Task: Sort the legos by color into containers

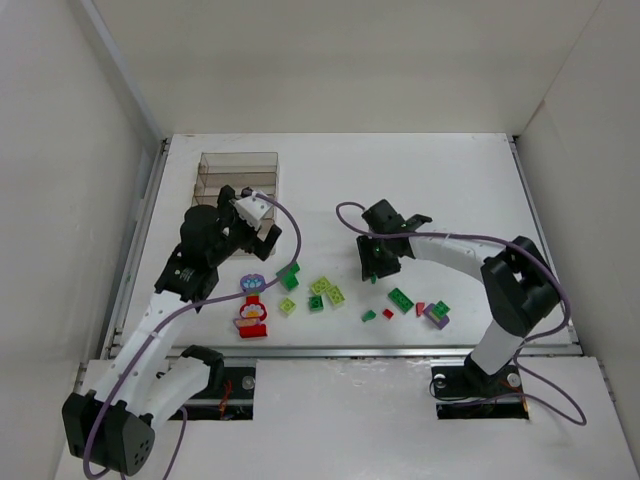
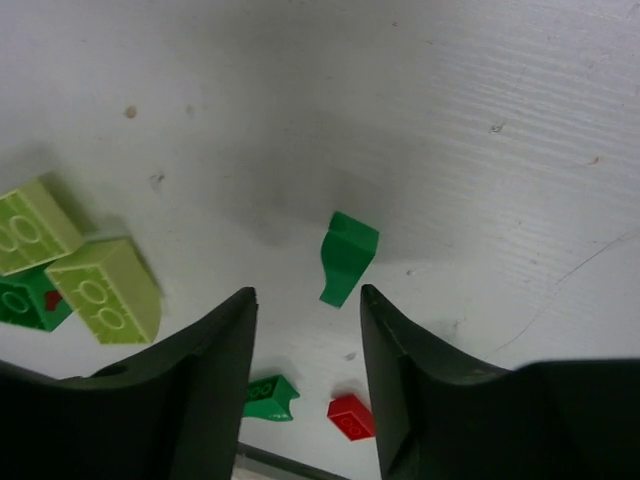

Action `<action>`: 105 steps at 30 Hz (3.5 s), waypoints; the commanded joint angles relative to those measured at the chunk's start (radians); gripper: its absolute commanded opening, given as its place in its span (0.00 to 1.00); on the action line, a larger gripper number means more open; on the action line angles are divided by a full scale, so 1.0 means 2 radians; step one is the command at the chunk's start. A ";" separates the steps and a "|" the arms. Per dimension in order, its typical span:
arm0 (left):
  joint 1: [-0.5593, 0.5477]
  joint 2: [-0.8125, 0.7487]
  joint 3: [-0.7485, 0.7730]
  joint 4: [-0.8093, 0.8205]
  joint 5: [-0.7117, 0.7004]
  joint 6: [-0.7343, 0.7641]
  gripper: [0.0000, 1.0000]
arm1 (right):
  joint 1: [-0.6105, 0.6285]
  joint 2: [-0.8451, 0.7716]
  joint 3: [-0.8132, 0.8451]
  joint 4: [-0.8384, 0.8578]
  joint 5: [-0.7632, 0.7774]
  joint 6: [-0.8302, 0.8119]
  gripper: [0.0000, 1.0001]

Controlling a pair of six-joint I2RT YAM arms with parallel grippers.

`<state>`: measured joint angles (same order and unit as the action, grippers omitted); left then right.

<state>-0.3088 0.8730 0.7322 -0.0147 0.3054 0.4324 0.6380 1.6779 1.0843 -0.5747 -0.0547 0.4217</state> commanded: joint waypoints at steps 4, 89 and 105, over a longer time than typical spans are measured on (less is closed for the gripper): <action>-0.004 -0.014 -0.002 -0.003 -0.007 -0.018 1.00 | 0.002 0.019 0.024 0.000 0.045 0.018 0.46; -0.055 0.028 0.014 -0.173 -0.025 0.123 0.65 | 0.032 -0.057 0.189 0.073 -0.138 -0.017 0.56; -0.055 0.198 0.020 -0.144 -0.031 0.075 0.55 | -0.028 -0.037 0.166 0.063 -0.171 -0.050 0.56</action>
<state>-0.4229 1.2659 0.7616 -0.3336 0.2562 0.5617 0.5831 1.5990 1.4067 -0.4488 -0.3737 0.3645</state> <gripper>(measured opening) 0.551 0.560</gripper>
